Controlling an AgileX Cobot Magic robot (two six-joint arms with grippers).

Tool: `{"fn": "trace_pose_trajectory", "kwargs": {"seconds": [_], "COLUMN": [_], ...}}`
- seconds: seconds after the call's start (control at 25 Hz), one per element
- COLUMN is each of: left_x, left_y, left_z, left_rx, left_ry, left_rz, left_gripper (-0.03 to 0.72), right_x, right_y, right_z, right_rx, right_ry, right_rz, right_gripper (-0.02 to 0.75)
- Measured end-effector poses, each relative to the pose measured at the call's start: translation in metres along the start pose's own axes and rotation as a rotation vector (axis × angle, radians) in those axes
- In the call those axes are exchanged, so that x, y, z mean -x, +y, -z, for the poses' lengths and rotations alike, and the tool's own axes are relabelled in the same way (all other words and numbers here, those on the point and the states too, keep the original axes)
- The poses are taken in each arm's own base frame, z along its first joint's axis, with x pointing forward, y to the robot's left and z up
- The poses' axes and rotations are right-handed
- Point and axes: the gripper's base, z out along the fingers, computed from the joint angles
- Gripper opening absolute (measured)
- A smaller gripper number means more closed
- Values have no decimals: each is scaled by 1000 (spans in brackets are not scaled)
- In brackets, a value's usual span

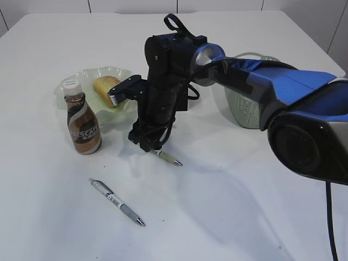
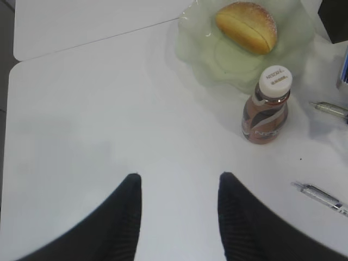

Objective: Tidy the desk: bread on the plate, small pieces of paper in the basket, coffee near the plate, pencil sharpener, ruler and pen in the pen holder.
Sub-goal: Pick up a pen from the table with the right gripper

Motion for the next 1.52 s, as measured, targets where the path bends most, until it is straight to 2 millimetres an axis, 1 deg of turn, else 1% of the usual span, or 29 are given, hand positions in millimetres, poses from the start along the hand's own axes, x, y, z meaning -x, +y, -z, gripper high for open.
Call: {"fn": "trace_pose_trajectory", "kwargs": {"seconds": [0.52, 0.68, 0.84, 1.44, 1.52], "left_x": [0, 1, 1, 1, 0], "left_y": [0, 0, 0, 0, 0], "left_z": [0, 0, 0, 0, 0], "left_rx": [-1, -1, -2, -1, 0], "left_ry": [-5, -7, -9, -6, 3], "left_rz": [0, 0, 0, 0, 0], "left_gripper": [323, 323, 323, 323, 323], "right_x": [-1, -3, -3, -3, -3], "right_y": [0, 0, 0, 0, 0], "right_z": [-4, -12, -14, -14, -14], "right_rx": [3, 11, 12, 12, 12], "right_ry": [8, 21, 24, 24, 24], "right_rz": [-3, -5, -6, -4, -2], "right_gripper": [372, 372, 372, 371, 361]}}
